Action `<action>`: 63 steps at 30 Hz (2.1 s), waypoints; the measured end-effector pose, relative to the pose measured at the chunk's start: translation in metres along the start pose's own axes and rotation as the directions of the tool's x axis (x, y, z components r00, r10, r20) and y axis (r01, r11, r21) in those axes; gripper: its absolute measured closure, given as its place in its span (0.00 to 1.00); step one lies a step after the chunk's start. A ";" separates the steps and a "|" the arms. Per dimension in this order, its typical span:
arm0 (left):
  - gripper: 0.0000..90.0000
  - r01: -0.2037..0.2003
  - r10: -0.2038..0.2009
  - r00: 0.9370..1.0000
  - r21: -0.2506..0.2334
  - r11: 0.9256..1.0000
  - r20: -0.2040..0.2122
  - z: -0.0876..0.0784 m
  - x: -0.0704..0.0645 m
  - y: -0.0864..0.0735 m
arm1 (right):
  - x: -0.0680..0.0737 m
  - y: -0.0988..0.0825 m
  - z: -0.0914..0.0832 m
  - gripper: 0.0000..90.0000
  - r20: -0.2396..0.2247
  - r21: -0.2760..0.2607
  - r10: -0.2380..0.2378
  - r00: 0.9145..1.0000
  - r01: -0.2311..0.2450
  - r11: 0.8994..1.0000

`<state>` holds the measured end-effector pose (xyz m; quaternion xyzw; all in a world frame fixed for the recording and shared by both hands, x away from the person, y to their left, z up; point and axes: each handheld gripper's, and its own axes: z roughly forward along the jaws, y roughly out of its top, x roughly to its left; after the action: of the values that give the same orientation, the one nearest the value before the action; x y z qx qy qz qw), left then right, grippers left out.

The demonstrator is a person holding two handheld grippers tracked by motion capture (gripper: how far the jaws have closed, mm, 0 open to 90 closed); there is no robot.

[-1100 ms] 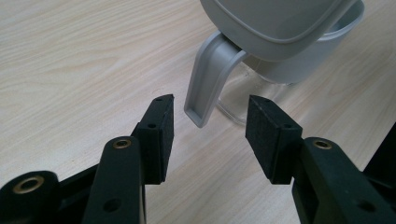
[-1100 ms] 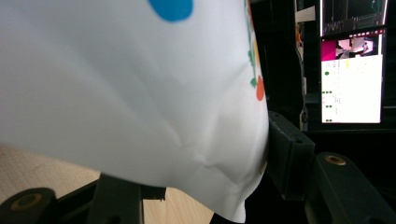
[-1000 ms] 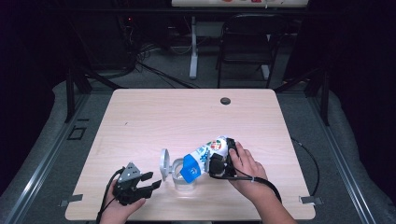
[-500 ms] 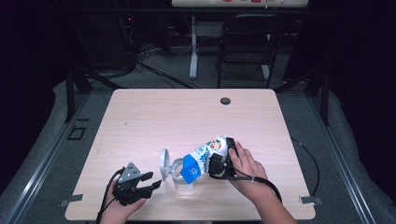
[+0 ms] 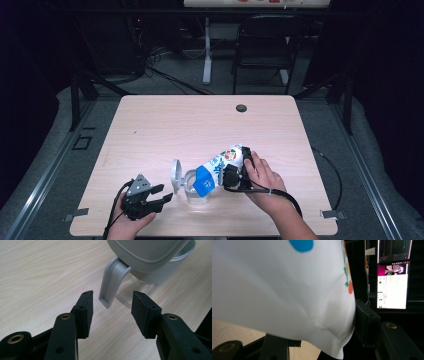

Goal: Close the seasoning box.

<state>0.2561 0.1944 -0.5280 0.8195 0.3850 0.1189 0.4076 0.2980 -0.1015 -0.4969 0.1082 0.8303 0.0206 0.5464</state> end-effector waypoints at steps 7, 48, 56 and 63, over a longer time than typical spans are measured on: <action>0.59 -0.002 0.002 1.000 -0.005 1.000 -0.004 0.000 0.000 0.000 | 0.000 0.001 0.000 0.53 0.005 -0.004 -0.009 1.000 0.009 1.000; 0.60 -0.004 0.004 1.000 0.003 1.000 -0.007 -0.002 0.000 -0.001 | -0.001 0.009 -0.001 0.54 0.046 -0.021 -0.072 0.996 0.073 0.997; 0.60 0.002 -0.002 1.000 0.001 1.000 -0.008 -0.002 0.000 -0.002 | -0.001 0.009 -0.001 0.55 0.049 -0.023 -0.075 0.996 0.076 0.997; 0.60 0.001 -0.001 1.000 -0.005 1.000 -0.012 -0.001 0.000 -0.002 | -0.001 0.009 -0.001 0.55 0.047 -0.025 -0.074 0.996 0.075 0.997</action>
<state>0.2546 0.1960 -0.5291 0.8177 0.3874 0.1243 0.4073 0.2988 -0.0929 -0.4943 0.0703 0.8206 0.0090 0.5671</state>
